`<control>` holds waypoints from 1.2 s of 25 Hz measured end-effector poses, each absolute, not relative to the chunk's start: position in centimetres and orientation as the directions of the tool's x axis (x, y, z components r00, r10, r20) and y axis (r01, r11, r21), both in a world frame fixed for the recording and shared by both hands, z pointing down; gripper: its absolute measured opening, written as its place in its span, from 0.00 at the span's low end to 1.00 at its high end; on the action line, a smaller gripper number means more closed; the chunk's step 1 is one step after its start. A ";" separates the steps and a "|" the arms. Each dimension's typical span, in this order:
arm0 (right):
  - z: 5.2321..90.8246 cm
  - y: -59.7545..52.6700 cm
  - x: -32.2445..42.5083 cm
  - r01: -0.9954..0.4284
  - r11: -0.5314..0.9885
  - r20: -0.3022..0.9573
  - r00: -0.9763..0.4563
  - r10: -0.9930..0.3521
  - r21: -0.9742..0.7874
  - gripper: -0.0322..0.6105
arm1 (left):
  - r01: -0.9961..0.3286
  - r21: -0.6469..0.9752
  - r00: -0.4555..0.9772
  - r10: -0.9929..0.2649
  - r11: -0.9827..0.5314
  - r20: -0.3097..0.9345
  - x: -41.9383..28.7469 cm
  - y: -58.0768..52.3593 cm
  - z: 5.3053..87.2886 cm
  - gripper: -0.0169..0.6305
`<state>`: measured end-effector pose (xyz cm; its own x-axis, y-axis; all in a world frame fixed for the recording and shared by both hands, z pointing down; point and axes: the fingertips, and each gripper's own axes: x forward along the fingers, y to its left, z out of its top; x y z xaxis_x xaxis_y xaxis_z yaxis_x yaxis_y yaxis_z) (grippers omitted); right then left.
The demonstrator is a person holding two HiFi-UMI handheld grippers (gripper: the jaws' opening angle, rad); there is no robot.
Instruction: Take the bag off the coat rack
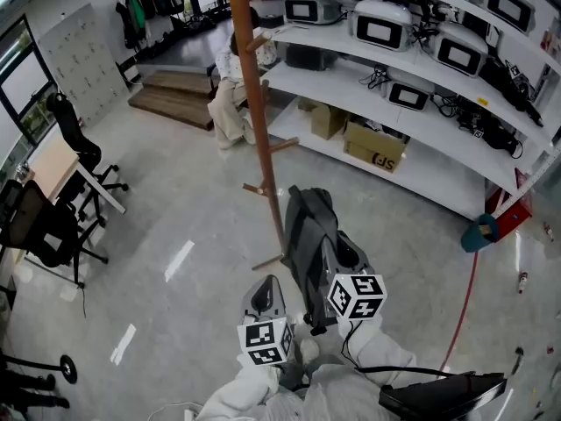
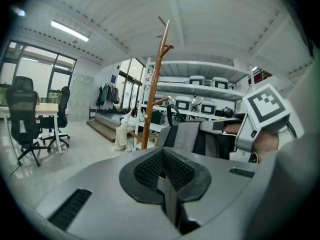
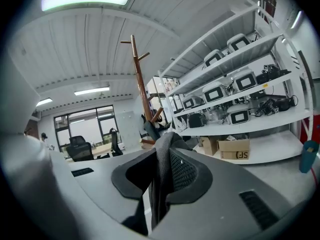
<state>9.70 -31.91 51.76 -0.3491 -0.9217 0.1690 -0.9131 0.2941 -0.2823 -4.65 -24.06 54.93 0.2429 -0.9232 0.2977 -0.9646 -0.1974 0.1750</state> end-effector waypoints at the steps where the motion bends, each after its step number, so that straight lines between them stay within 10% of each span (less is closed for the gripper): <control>1: 51.8 -31.8 9.6 -0.911 0.299 0.169 -0.355 -0.919 -0.285 0.16 | -0.966 0.172 0.238 -0.925 -0.193 0.296 -4.7 -24.0 54.8 0.01; 30: 49.6 -21.6 4.2 -0.920 0.264 0.167 -0.320 -0.933 -0.288 0.16 | -0.933 0.163 0.347 -0.923 -0.321 0.168 -8.6 -18.8 49.9 0.01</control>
